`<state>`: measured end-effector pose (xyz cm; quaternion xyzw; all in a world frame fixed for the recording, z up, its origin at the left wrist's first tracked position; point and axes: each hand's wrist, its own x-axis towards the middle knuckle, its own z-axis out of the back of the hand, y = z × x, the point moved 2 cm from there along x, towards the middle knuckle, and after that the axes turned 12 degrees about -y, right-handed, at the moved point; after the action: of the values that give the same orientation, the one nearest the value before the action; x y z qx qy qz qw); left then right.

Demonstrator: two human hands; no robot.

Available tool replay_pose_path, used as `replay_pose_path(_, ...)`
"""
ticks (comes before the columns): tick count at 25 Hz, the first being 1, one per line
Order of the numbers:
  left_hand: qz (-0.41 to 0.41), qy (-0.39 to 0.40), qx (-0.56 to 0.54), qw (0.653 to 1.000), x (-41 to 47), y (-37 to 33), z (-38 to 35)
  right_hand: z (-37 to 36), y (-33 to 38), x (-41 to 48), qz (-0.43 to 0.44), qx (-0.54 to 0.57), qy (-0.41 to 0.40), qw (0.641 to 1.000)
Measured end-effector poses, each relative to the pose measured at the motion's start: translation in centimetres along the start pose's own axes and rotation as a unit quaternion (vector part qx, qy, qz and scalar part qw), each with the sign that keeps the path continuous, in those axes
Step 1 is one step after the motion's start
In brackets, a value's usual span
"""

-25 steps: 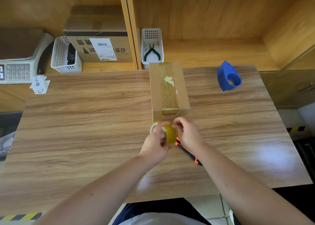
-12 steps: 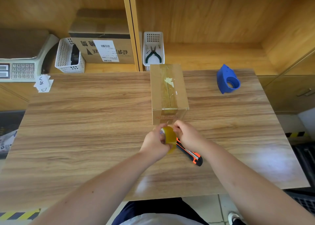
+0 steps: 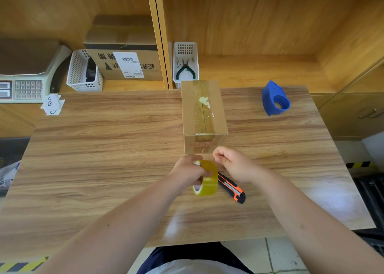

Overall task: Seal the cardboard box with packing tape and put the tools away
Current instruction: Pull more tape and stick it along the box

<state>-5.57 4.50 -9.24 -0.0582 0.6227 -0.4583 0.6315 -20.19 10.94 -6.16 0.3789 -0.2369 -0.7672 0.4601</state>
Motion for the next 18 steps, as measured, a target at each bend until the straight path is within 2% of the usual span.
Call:
replay_pose_path(6,0.017,0.090,-0.079,0.993,-0.7,-0.5,0.0,0.1,0.6,0.3,-0.033,0.064,-0.097,0.993)
replay_pose_path(9,0.010,0.102,-0.101,0.990,-1.2,-0.6,0.3,0.2,1.4,-0.1,-0.035,0.112,-0.142,0.983)
replay_pose_path(12,0.006,0.099,-0.114,0.989,-1.2,-0.6,0.6,1.0,1.3,-0.3,-0.060,0.180,-0.111,0.975)
replay_pose_path(14,0.002,0.093,-0.116,0.989,-1.2,-0.5,0.8,1.0,1.3,-0.4,-0.056,0.174,-0.084,0.980)
replay_pose_path(18,0.013,0.086,-0.107,0.990,-1.4,-0.1,0.7,0.5,1.4,-0.4,-0.070,0.157,-0.121,0.978)
